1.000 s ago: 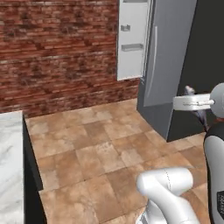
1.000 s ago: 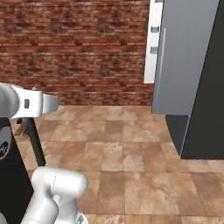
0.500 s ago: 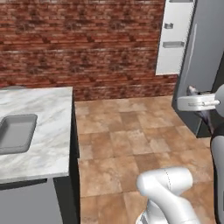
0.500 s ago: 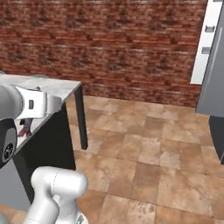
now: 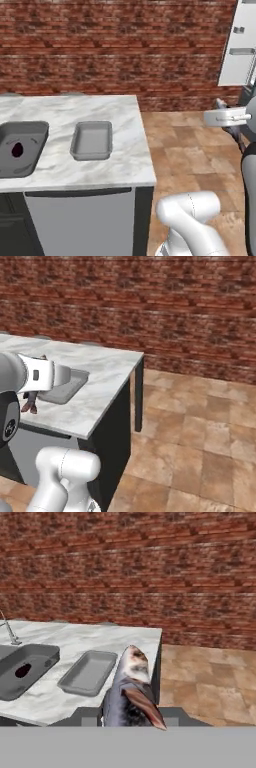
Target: Place one eggplant and one fish in each tupperware on the nearby counter, to pack two identical lunches.
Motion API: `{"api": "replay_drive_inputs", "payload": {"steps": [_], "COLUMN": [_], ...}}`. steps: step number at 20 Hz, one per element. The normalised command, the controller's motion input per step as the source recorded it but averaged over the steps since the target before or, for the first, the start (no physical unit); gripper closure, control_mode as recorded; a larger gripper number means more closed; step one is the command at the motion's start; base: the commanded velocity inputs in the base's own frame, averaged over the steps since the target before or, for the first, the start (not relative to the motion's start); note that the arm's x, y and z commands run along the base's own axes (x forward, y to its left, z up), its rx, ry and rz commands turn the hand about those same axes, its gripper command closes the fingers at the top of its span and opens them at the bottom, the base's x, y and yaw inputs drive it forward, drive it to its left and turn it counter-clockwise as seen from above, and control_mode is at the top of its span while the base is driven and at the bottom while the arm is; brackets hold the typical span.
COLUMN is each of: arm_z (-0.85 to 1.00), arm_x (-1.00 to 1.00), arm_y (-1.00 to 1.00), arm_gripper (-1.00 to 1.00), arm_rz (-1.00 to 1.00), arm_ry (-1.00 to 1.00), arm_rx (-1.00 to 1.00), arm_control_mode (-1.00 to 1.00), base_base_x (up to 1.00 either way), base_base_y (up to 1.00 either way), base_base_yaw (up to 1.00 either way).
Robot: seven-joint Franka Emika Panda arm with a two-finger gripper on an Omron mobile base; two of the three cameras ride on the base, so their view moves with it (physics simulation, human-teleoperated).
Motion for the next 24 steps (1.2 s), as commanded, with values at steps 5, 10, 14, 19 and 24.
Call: {"api": "replay_drive_inputs", "payload": {"steps": [5, 10, 14, 19, 24], "arm_z": [0.0, 0.0, 0.0, 0.0, 0.0], "arm_x": [0.0, 0.0, 0.0, 0.0, 0.0], "arm_y": [0.0, 0.0, 0.0, 0.0, 0.0], "arm_gripper": [1.0, 1.0, 1.0, 1.0, 1.0], "arm_rz": [0.0, 0.0, 0.0, 0.0, 0.0], "arm_ry": [0.0, 0.0, 0.0, 0.0, 0.0], "arm_rx": [0.0, 0.0, 0.0, 0.0, 0.0], "arm_control_mode": [1.0, 1.0, 1.0, 1.0, 1.0], "base_base_x": [0.32, 0.29, 0.45, 0.62, 0.6], "base_base_y": [1.0, 1.0, 1.0, 1.0, 0.58], "base_base_yaw": [0.05, 0.02, 0.0, -0.01, -0.21]}}
